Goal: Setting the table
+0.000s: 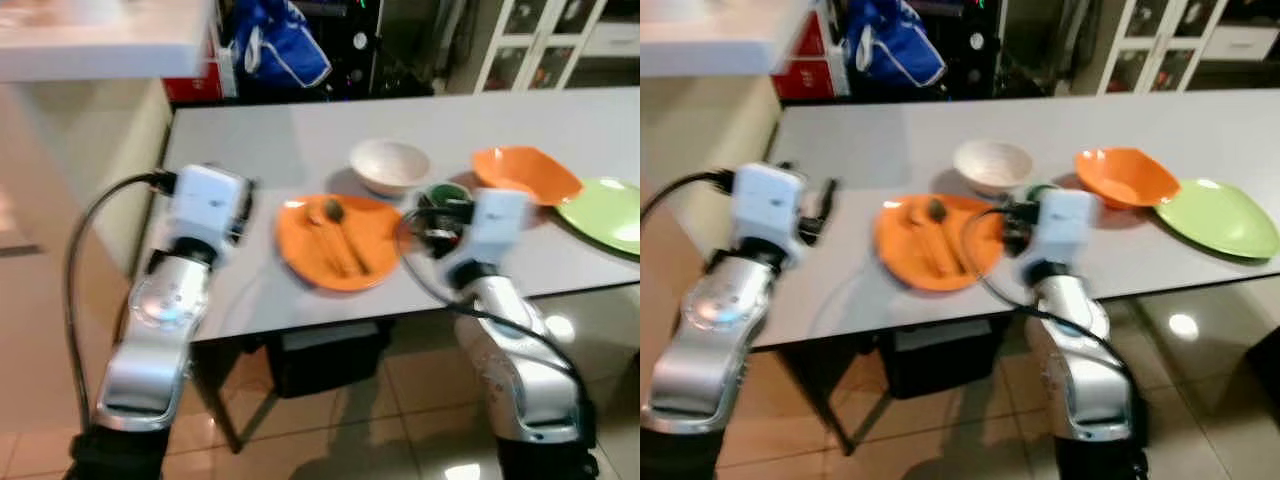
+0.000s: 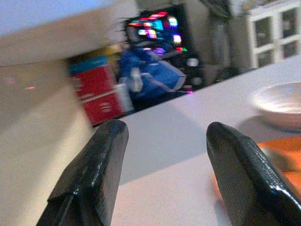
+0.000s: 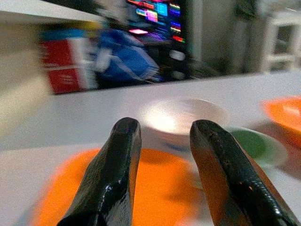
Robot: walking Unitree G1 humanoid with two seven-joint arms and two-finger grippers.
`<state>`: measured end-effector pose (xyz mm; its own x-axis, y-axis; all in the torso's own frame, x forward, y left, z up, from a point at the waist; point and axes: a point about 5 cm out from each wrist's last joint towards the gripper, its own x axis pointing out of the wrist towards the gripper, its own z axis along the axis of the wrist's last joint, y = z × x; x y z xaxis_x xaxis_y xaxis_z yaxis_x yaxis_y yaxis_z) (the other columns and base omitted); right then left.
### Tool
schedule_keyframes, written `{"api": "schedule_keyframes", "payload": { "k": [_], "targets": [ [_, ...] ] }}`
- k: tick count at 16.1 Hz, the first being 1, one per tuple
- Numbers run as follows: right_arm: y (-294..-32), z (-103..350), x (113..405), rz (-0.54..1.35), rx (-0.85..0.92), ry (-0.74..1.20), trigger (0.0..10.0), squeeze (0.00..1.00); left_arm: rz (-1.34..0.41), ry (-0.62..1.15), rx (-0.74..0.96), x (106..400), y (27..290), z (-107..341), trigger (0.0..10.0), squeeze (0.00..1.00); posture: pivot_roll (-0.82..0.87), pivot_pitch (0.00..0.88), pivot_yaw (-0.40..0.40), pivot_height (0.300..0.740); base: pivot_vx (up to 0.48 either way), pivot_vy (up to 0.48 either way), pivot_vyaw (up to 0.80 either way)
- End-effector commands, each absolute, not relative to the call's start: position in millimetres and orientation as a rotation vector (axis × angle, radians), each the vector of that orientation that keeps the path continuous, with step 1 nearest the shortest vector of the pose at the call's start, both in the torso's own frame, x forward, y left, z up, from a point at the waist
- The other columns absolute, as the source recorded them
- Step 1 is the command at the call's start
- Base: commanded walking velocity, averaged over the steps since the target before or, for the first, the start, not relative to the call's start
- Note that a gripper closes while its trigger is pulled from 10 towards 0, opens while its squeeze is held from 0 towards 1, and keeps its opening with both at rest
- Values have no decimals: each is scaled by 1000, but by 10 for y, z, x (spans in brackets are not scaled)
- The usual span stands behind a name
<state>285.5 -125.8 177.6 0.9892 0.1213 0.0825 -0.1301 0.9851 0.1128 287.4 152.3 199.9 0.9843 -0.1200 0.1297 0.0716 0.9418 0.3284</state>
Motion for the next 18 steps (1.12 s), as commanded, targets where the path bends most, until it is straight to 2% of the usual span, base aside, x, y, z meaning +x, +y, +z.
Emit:
{"api": "schedule_keyframes", "payload": {
  "k": [1, 10, 11, 12, 13, 15, 16, 17, 18],
  "targets": [
    [-1369, 1787, 2837, 95, 108, -92, 10000, 0, -121, -150, 321, 2838, 1441, 1989, 10000, 0, 19, 0, -8, 740, 0, 480, 0],
    [-1374, 1672, 2802, 104, 109, -45, 10000, 0, -136, -134, 272, 2873, 1389, 2045, 10000, 0, 12, 0, -2, 740, 0, 477, 0],
    [-1355, 1699, 2822, 117, 106, -52, 10000, 0, -131, -126, 256, 2894, 1408, 2053, 10000, 129, 9, 0, -2, 740, 0, 416, 0],
    [-1360, 1700, 2830, 116, 106, -53, 10000, 0, -131, -116, 261, 2896, 1433, 2024, 10000, 765, 16, 0, -6, 740, 0, 386, 0],
    [-1376, 1677, 2816, 109, 105, -48, 10000, 0, -117, -111, 267, 2872, 1453, 2014, 10000, 792, 23, 0, -10, 740, 0, 375, 0],
    [-1383, 1646, 2782, 107, 104, -41, 10000, 0, -104, -116, 279, 2843, 1452, 2018, 10000, 722, 26, 0, -14, 740, 0, 375, 0],
    [-1362, 1672, 2806, 111, 102, -45, 10000, 0, -119, -122, 285, 2868, 1443, 2038, 10000, 635, 11, 0, -3, 740, 0, 375, 0],
    [-1339, 1733, 2831, 132, 86, -67, 10000, 0, -131, -139, 283, 2897, 1435, 2063, 10000, 31, -2, 0, 1, 740, 0, 379, 0],
    [-1341, 1750, 2836, 136, 83, -73, 10000, 0, -129, -140, 283, 2909, 1432, 2057, 10000, 0, -3, 0, -1, 740, 0, 386, 0]
  ]
}}
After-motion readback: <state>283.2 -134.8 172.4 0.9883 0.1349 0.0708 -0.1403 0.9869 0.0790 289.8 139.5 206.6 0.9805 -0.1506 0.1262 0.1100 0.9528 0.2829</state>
